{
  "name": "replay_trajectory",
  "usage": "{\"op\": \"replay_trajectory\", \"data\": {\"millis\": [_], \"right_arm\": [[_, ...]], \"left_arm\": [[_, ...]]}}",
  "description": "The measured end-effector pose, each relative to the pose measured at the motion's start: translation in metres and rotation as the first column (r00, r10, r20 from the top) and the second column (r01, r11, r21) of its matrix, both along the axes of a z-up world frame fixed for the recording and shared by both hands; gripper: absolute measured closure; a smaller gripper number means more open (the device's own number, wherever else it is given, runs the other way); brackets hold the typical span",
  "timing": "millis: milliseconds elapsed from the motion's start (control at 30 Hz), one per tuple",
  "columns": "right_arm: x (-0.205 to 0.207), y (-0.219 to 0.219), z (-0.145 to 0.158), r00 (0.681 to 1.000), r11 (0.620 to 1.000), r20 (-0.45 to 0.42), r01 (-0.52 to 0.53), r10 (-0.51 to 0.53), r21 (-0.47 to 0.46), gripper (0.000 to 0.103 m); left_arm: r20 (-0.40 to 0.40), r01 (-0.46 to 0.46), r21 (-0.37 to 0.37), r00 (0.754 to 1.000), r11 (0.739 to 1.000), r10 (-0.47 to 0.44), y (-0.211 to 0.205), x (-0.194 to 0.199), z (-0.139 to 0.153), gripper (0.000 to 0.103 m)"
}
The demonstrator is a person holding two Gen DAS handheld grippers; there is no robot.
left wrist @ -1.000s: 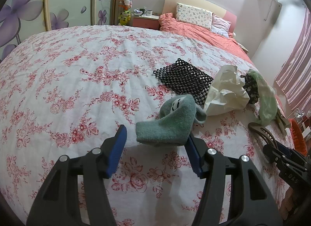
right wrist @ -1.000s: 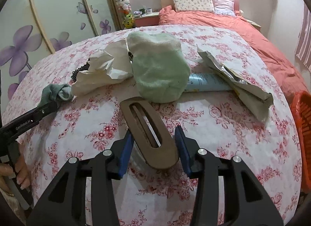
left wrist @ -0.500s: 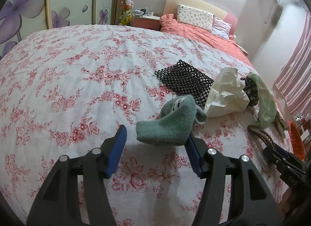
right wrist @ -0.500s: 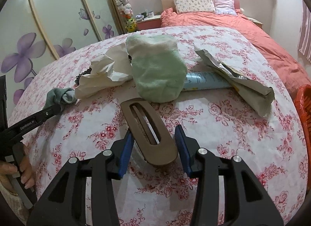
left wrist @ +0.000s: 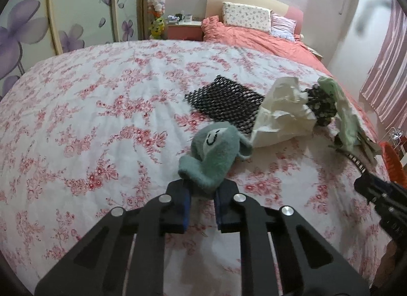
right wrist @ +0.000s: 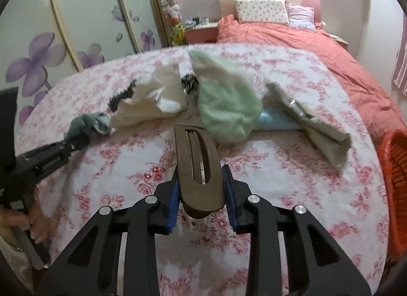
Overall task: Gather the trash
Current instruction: 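Carry the sock and hair clip to the orange basket and open both tools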
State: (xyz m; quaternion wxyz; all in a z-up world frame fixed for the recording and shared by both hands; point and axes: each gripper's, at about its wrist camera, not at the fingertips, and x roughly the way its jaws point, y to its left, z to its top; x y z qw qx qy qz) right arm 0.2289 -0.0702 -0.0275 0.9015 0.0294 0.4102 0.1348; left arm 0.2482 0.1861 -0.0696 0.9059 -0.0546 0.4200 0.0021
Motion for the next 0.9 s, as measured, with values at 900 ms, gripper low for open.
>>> {"op": "replay_trajectory", "data": {"millis": [900], "right_arm": [[-0.092,-0.173,0.091,0.841,0.911,0.363,0.407,-0.4,0.063,0.072]], "left_arm": [[0.209,0.316,-0.177,0.938,0.932,-0.278,-0.182,-0.05,0.11,0.088]]}}
